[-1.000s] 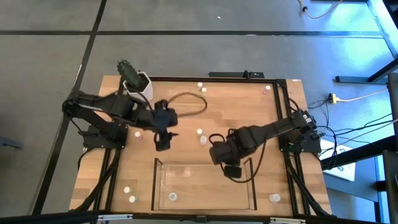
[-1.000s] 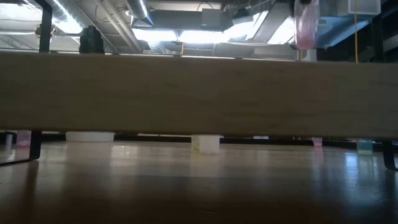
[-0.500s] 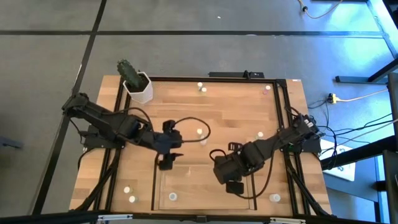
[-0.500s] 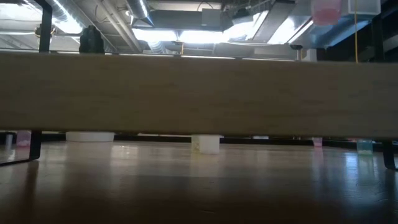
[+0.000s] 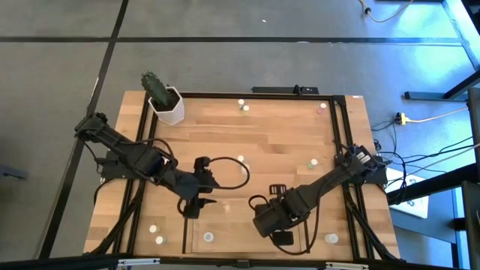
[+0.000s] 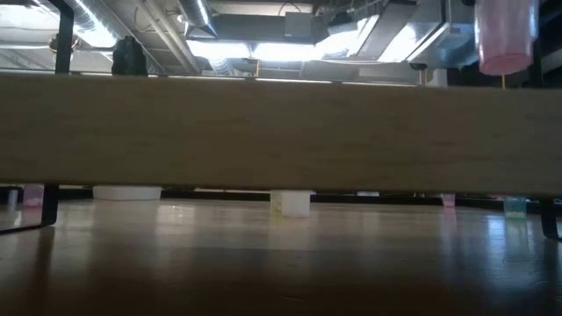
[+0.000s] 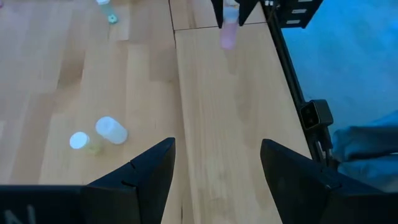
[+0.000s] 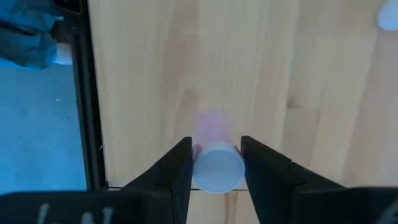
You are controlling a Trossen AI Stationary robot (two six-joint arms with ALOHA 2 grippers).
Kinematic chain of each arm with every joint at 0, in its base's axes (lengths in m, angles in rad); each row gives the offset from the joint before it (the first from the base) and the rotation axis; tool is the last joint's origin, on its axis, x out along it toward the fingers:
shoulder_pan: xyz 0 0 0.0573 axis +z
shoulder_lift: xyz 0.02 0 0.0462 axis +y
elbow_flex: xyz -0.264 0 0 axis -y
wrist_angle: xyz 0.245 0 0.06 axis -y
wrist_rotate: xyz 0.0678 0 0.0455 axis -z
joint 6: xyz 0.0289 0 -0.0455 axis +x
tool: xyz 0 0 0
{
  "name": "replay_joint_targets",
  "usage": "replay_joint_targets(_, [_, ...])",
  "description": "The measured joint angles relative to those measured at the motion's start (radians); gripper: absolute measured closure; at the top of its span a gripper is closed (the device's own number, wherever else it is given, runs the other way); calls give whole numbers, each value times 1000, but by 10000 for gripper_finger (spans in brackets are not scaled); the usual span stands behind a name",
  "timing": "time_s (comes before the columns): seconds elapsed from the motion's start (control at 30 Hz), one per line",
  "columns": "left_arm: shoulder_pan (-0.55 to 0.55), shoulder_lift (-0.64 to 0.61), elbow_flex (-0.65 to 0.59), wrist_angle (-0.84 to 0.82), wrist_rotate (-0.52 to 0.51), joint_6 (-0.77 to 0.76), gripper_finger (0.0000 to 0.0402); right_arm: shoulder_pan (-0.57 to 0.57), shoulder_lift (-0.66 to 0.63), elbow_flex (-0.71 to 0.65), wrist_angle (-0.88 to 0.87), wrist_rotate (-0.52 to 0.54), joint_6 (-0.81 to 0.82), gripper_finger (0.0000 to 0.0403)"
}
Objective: Pick and place medicine bottles onto shelf by color
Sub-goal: Put the bottom right pink pill bottle on the shelf
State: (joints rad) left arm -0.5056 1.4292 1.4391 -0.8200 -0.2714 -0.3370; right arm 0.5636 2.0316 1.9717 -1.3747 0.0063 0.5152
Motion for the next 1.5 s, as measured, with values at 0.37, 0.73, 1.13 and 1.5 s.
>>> replay_joint_targets(0.37, [1, 0, 0, -1, 0, 7, 171, 47, 10, 0, 52, -37, -128, 271])
replay_joint_targets(0.73, [1, 0, 0, -2, 0, 8, 171, 74, 17, -34, 96, -36, 6, 271])
replay_joint_targets(1.13, [1, 0, 1, -10, 0, 9, 171, 111, 69, -35, 106, -38, 133, 271])
replay_joint_targets(1.5, [1, 0, 1, -9, 0, 9, 171, 130, 70, -35, 101, -36, 191, 271])
